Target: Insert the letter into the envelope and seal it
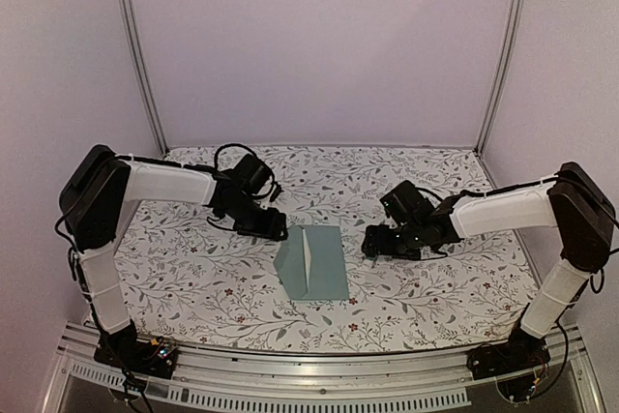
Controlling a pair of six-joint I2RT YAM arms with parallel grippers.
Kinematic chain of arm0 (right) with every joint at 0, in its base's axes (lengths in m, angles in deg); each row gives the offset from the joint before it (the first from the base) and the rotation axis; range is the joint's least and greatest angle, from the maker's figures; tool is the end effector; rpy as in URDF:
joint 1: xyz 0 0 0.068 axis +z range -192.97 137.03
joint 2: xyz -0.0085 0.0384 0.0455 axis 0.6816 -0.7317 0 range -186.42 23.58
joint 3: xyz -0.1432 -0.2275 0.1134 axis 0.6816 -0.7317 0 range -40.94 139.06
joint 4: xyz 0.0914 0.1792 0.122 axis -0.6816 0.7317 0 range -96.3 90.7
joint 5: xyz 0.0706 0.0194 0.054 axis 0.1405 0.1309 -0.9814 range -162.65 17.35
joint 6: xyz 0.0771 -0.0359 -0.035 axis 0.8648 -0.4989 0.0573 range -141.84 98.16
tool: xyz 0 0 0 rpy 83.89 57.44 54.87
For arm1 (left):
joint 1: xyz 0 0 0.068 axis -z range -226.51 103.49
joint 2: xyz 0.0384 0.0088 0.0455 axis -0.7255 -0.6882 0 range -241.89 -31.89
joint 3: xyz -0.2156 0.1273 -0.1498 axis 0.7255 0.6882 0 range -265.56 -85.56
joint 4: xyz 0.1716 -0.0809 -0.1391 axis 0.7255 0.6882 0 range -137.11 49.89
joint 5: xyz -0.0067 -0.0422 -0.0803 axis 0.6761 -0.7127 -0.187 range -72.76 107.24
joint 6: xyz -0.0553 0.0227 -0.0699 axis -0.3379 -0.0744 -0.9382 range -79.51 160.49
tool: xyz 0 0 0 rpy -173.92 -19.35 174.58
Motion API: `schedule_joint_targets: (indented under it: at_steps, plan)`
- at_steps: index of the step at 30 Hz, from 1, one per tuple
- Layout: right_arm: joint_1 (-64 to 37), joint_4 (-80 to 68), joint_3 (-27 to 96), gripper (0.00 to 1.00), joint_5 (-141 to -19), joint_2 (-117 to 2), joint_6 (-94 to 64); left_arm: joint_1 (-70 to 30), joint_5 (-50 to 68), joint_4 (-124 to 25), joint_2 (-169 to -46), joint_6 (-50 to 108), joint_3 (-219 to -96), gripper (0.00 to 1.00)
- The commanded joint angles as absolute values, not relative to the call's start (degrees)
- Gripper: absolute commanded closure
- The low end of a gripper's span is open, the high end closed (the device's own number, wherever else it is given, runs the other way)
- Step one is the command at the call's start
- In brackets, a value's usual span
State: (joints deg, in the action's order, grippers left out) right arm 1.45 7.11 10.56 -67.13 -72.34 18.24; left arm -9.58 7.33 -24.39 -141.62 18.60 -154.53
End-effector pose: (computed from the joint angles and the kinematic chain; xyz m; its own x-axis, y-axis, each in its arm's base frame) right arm 0.2408 0.2248 0.1544 -0.8876 0.0274 -0.4599 -0.1160 0.9528 0.2807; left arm 0.3021 -0.2448 0.1453 -0.9073 0.2225 -0.3569 0.3395 0.8883 -0.3093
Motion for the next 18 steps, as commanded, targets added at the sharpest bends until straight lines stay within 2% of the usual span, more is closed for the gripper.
schedule_joint_targets:
  at_steps: [1, 11, 18]
  plan:
    - [3.27, 9.55, 14.25, 0.15, -64.46, -75.89, 19.75, -9.98, 24.1, -19.43, -139.5, 15.28, -156.61, 0.26]
    - [5.16, 11.77, 16.58, 0.44, -61.72, -81.24, 22.02, -7.85, 27.92, -22.18, -132.93, 14.41, -153.97, 0.26]
    - [5.46, 8.86, 14.56, 0.79, -63.81, -80.93, 20.1, -5.86, 25.56, -26.87, -129.79, 16.15, -152.8, 0.3]
